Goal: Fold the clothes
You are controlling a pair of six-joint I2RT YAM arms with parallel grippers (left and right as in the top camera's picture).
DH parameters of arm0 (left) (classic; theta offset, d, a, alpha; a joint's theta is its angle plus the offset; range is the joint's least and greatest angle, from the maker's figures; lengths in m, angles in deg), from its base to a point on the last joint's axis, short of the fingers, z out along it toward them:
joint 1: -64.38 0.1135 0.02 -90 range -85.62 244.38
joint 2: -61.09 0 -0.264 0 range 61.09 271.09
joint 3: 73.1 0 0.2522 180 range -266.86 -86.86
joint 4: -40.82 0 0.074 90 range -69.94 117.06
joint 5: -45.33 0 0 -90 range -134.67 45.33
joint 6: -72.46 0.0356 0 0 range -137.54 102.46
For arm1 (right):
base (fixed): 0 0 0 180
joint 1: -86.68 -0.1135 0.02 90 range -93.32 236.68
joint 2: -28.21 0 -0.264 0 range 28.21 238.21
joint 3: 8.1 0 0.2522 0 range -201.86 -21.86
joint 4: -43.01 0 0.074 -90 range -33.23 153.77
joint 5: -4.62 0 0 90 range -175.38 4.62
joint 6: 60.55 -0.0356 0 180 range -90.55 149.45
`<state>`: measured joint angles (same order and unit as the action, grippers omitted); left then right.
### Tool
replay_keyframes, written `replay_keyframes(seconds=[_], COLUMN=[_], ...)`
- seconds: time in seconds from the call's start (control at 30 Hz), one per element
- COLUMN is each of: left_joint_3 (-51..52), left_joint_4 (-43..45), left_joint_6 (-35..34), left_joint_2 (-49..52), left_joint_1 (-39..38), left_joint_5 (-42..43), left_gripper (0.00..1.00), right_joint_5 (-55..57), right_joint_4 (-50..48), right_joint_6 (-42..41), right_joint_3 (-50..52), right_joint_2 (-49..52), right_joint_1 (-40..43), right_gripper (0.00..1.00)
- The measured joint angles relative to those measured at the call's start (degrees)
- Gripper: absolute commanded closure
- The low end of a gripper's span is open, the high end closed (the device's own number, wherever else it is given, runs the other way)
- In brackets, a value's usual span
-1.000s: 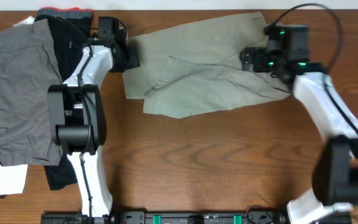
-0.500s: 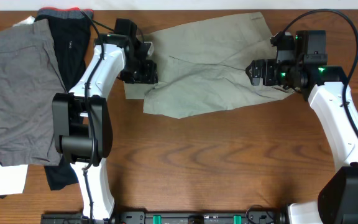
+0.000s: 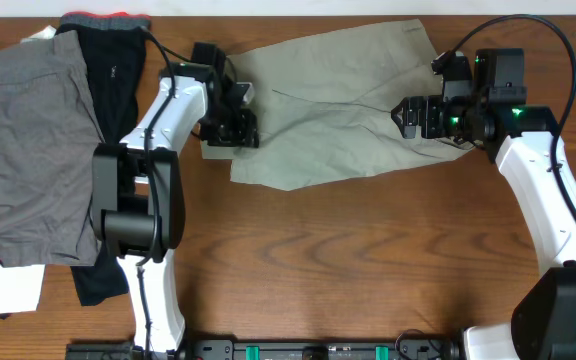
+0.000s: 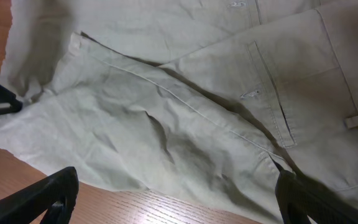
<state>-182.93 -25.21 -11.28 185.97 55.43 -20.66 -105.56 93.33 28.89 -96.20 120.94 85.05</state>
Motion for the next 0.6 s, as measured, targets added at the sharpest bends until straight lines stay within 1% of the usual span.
replay_keyframes(seconds=[0.03,0.07,0.13,0.17,0.27,0.47,0.6], left_joint_3=[0.13,0.26,0.61,0.74,0.79,0.59,0.57], left_joint_4=[-0.33,-0.42,-0.72,-1.01,-1.9,-6.86,-8.02], left_joint_6=[-0.04,-0.28,-0.28,-0.26,-0.02,-0.46,-0.46], left_joint_2=[0.0,0.0,0.0,0.0,0.0,0.0,-0.68], left_joint_1=[-0.39,-0.7,-1.29,-1.51,-1.55,-0.59,-0.48], left_joint_5=[0.11,0.13,0.22,0.26,0.22,0.24,0.22], left_gripper=[0.6,0.71,0.89,0.94,0.94,0.94,0.94], right_joint_5=[0.0,0.0,0.0,0.0,0.0,0.0,0.0], right_joint_4=[0.0,0.0,0.0,0.0,0.0,0.07,0.07], right_joint_6=[0.0,0.04,0.22,0.24,0.39,0.44,0.44], right_joint_3=[0.0,0.0,0.0,0.0,0.0,0.0,0.0], right_joint_2=[0.0,0.0,0.0,0.0,0.0,0.0,0.0], right_joint_1=[0.0,0.0,0.0,0.0,0.0,0.0,0.0], right_gripper=[0.01,0.01,0.01,0.01,0.01,0.01,0.01])
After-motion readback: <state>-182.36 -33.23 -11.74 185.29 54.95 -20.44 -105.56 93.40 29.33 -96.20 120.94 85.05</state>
